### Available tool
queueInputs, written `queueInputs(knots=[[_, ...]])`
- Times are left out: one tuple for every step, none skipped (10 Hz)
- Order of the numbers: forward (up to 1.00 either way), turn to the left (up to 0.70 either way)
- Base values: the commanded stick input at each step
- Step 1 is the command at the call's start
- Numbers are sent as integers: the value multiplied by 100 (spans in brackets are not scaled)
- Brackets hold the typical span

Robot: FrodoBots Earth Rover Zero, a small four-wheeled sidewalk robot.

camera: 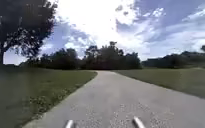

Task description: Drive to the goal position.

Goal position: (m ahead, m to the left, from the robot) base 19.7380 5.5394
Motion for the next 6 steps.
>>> queueInputs(knots=[[70, 0], [70, 0], [70, 0], [70, 0], [70, 0], [70, 0]])
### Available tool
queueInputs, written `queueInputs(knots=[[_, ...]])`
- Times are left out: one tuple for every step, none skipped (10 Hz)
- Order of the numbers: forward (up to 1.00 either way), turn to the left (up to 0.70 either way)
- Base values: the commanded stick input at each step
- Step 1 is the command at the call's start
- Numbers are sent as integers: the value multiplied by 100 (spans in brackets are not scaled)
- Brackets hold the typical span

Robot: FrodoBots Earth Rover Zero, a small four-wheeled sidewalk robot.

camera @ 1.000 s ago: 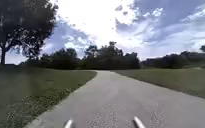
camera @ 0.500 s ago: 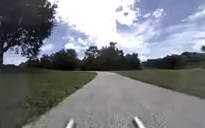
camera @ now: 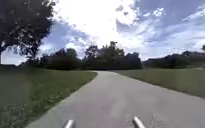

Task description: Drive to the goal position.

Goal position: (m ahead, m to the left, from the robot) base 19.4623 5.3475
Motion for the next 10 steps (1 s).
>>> queueInputs(knots=[[70, 0], [70, 0], [70, 0], [70, 0], [70, 0], [70, 0], [70, 0], [70, 0], [70, 0], [70, 0]])
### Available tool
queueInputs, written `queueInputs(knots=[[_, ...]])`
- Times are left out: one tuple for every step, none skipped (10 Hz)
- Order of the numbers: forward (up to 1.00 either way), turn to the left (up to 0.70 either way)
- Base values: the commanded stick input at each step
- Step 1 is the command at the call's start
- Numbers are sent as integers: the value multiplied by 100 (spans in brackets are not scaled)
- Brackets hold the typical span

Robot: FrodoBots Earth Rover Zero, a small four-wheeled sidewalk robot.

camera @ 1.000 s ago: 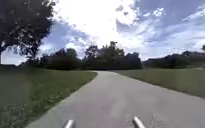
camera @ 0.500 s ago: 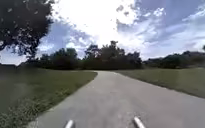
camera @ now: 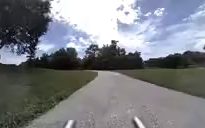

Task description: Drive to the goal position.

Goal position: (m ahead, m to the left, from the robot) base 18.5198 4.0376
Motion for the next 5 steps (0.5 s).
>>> queueInputs(knots=[[70, 0], [70, 0], [70, 0], [70, 0], [70, 0]])
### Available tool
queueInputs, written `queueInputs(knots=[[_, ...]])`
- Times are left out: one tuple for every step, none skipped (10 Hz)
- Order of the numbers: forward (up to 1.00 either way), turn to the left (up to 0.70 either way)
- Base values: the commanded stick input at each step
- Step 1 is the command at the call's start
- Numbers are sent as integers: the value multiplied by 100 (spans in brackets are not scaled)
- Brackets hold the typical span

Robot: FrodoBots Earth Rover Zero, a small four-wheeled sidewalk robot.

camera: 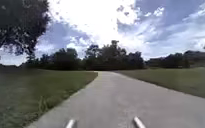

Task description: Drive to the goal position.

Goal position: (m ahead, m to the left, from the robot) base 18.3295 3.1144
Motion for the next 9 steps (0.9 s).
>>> queueInputs(knots=[[70, 0], [70, 0], [70, 0], [70, 0], [70, 0], [70, 0], [70, 0], [70, 0], [70, 0]])
